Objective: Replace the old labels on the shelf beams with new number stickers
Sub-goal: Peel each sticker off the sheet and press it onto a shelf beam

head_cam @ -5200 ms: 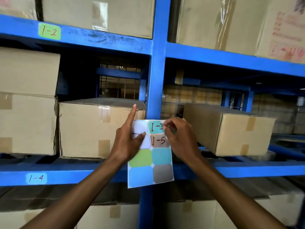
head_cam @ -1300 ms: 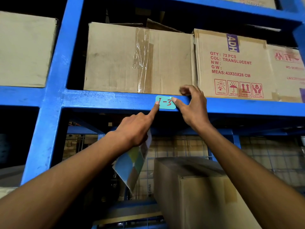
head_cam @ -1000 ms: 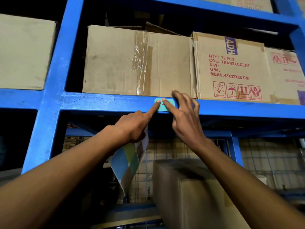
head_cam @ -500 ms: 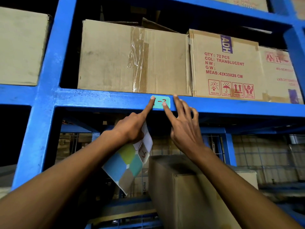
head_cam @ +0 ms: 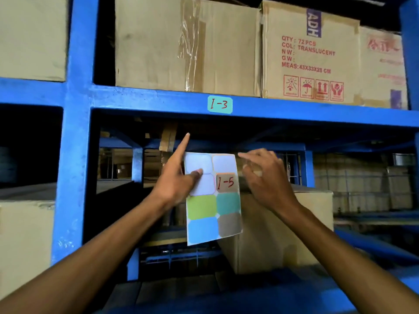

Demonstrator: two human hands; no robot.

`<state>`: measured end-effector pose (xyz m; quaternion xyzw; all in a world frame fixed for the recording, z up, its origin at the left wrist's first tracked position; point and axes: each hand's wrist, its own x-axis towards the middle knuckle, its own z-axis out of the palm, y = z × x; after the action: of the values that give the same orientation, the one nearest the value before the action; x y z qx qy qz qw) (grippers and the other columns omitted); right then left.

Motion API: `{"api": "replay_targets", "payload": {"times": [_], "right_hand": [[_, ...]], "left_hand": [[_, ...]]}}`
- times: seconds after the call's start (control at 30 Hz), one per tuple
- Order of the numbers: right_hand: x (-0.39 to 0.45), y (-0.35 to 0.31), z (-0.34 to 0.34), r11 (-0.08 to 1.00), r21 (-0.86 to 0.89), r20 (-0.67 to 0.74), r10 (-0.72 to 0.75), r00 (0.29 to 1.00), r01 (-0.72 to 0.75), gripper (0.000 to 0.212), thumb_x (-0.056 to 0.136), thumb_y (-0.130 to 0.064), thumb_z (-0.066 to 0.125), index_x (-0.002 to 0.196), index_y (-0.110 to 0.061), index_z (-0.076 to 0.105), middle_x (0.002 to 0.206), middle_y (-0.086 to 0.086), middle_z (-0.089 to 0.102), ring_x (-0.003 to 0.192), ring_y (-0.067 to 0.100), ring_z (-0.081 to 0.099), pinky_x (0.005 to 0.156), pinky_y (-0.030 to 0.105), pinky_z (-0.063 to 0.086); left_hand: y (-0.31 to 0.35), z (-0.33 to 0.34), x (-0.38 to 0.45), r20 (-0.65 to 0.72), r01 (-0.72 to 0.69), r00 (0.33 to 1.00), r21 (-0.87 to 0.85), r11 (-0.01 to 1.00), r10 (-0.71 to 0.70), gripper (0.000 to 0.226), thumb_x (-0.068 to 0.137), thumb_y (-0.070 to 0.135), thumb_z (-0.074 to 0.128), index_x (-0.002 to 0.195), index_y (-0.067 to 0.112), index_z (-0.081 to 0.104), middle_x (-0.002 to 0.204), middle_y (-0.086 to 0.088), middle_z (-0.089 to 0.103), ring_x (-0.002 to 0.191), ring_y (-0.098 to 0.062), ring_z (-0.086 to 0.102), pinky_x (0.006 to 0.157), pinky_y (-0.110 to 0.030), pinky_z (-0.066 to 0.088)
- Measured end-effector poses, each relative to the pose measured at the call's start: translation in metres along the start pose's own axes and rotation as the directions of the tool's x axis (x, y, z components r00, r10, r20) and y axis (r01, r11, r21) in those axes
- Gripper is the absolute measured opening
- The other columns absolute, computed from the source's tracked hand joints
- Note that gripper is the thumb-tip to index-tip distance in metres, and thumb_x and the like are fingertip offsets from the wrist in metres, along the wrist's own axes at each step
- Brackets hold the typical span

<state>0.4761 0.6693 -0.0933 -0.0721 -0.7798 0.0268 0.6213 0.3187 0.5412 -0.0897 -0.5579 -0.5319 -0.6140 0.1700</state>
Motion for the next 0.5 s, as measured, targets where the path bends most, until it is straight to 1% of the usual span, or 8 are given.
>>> {"api": "replay_targets", "payload": {"times": [0.07,0.1,0.13,0.2,0.27,0.37,0.4,0.5], "right_hand": [[-0.018,0.000,0.000,1.000,-0.026,0.035,0.012,0.999,-0.012,0.038,0.085,-0.018,0.047,0.119,-0.011,0.062,0.109,0.010,0.061,0.101,0.024,0.050,0.087,0.036,0.037],[-0.026,0.000,0.000,0.999,-0.044,0.054,0.029,0.998,-0.027,0.041,0.085,-0.022,0.045,0.122,-0.012,0.059,0.112,0.009,0.059,0.103,0.022,0.047,0.086,0.033,0.034],[-0.032,0.001,0.001,0.998,-0.054,0.065,0.046,0.997,-0.043,0.041,0.087,-0.022,0.046,0.125,-0.012,0.056,0.115,0.009,0.057,0.105,0.021,0.044,0.087,0.031,0.032],[-0.040,0.002,0.003,0.995,-0.061,0.071,0.077,0.994,-0.073,0.040,0.089,-0.017,0.049,0.129,-0.011,0.052,0.122,0.008,0.053,0.112,0.018,0.041,0.093,0.030,0.033],[-0.044,0.001,0.003,0.994,-0.052,0.077,0.103,0.992,-0.100,0.039,0.090,-0.015,0.049,0.129,-0.011,0.051,0.127,0.006,0.051,0.115,0.016,0.038,0.096,0.028,0.033],[-0.049,-0.001,0.004,0.993,-0.048,0.080,0.116,0.990,-0.113,0.032,0.088,-0.013,0.053,0.120,-0.013,0.060,0.124,0.005,0.054,0.115,0.017,0.040,0.098,0.032,0.036],[-0.050,-0.002,0.003,0.992,-0.039,0.068,0.122,0.990,-0.119,0.029,0.086,-0.013,0.056,0.114,-0.013,0.063,0.120,0.005,0.056,0.114,0.018,0.043,0.097,0.033,0.037],[-0.056,-0.005,0.003,0.988,-0.005,0.052,0.158,0.986,-0.157,0.015,0.083,-0.014,0.062,0.098,-0.013,0.066,0.109,0.006,0.061,0.108,0.021,0.049,0.094,0.037,0.042]], "left_hand": [[0.001,0.002,-0.008,-0.029,0.045,0.998,-0.091,0.995,-0.048,0.080,0.085,-0.002,0.063,0.146,0.034,0.026,0.136,0.020,0.039,0.106,0.016,0.049,0.073,0.002,0.043],[0.003,0.003,-0.013,-0.030,0.071,0.997,-0.136,0.988,-0.076,0.079,0.085,-0.001,0.063,0.146,0.034,0.027,0.137,0.018,0.042,0.108,0.009,0.053,0.075,-0.004,0.046],[0.003,0.005,-0.016,-0.031,0.084,0.995,-0.175,0.981,-0.091,0.078,0.085,-0.003,0.062,0.146,0.032,0.028,0.131,0.021,0.050,0.103,0.009,0.058,0.073,-0.007,0.049],[0.003,0.009,-0.021,-0.030,0.096,0.994,-0.208,0.974,-0.104,0.076,0.085,-0.006,0.060,0.146,0.027,0.028,0.105,0.034,0.059,0.086,0.016,0.062,0.067,-0.007,0.050],[0.003,0.012,-0.024,-0.020,0.108,0.993,-0.220,0.970,-0.115,0.077,0.086,-0.007,0.059,0.146,0.028,0.028,0.098,0.032,0.064,0.083,0.013,0.064,0.066,-0.009,0.051],[0.004,0.015,-0.028,-0.008,0.118,0.992,-0.240,0.963,-0.124,0.076,0.087,-0.003,0.059,0.144,0.037,0.029,0.123,0.009,0.061,0.102,-0.002,0.064,0.078,-0.023,0.055],[0.004,0.016,-0.029,-0.012,0.122,0.992,-0.248,0.961,-0.129,0.075,0.088,-0.003,0.059,0.143,0.038,0.030,0.124,0.010,0.059,0.102,-0.002,0.064,0.078,-0.024,0.056],[0.002,0.020,-0.036,-0.008,0.127,0.991,-0.256,0.958,-0.133,0.073,0.088,-0.007,0.056,0.143,0.035,0.032,0.113,0.018,0.058,0.083,0.008,0.066,0.067,-0.014,0.054]]}}
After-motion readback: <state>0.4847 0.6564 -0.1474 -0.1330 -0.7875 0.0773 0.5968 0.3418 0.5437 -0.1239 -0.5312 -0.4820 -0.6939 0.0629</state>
